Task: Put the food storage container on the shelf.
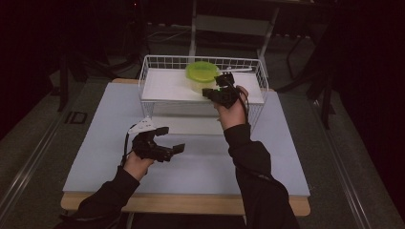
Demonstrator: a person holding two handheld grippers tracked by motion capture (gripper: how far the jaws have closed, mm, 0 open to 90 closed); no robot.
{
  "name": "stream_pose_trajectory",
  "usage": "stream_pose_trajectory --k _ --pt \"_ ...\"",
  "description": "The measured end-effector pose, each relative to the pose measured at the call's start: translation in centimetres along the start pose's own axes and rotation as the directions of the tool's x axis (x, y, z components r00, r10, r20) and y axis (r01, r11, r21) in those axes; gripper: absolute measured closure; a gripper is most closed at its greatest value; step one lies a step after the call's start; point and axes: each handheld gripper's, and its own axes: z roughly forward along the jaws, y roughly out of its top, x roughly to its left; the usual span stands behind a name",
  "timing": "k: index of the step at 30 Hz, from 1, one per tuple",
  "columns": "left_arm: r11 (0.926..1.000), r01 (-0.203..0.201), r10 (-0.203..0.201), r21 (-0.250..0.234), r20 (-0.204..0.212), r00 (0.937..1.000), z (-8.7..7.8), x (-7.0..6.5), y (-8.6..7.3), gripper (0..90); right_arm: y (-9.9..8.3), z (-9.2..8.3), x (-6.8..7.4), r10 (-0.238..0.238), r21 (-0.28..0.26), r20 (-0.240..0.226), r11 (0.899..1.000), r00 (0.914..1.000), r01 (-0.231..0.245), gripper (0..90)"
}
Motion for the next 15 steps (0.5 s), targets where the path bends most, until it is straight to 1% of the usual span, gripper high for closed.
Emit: stream_pose_trajectory --k 1,2,4,6,7,9,11,15 --pt "1.0 0.002 -0.002 -0.001 0.001 1.0 0.0 0.0 -0.1 1.9 0.1 0.1 -0.2 0.011 -0.004 -0.007 1.0 0.9999 -0.011 85.9" --pt "1.0 -0.001 0.0 0.004 0.003 1.0 0.1 0.0 -0.1 2.0 0.2 0.1 -0.3 0.016 -0.008 -0.001 1.0 0.9999 -0.016 85.9" --pt "1.0 0.001 -0.001 0.003 0.004 1.0 0.1 0.0 -0.1 1.9 0.4 0.3 -0.4 0.009 -0.001 0.014 1.0 0.9999 -0.009 83.8" --pt "1.0 -0.001 0.001 0.002 0.002 1.0 0.1 0.0 -0.1 1.9 0.4 0.4 -0.5 0.005 0.0 0.025 1.0 0.9997 -0.005 83.6" --pt "1.0 0.0 0.0 -0.003 0.006 1.0 0.1 0.0 -0.1 1.9 0.3 0.4 -0.5 0.002 0.002 0.025 1.0 0.9997 -0.002 82.2" --pt "1.0 -0.008 0.008 -0.002 0.004 1.0 0.0 -0.1 -0.1 1.9 0.2 0.1 -0.4 0.003 -0.005 0.015 1.0 0.9999 -0.003 81.9" --pt "0.9999 -0.013 0.013 -0.004 0.013 0.9998 -0.1 -0.1 -0.1 1.9 -0.1 -0.3 0.0 -0.004 -0.006 -0.002 1.0 1.0 0.004 79.3" --pt "0.9999 -0.013 0.013 -0.009 0.013 0.9998 -0.3 -0.1 -0.1 1.9 -1.0 -1.6 0.7 -0.049 -0.01 -0.023 0.999 0.9985 0.048 69.9"
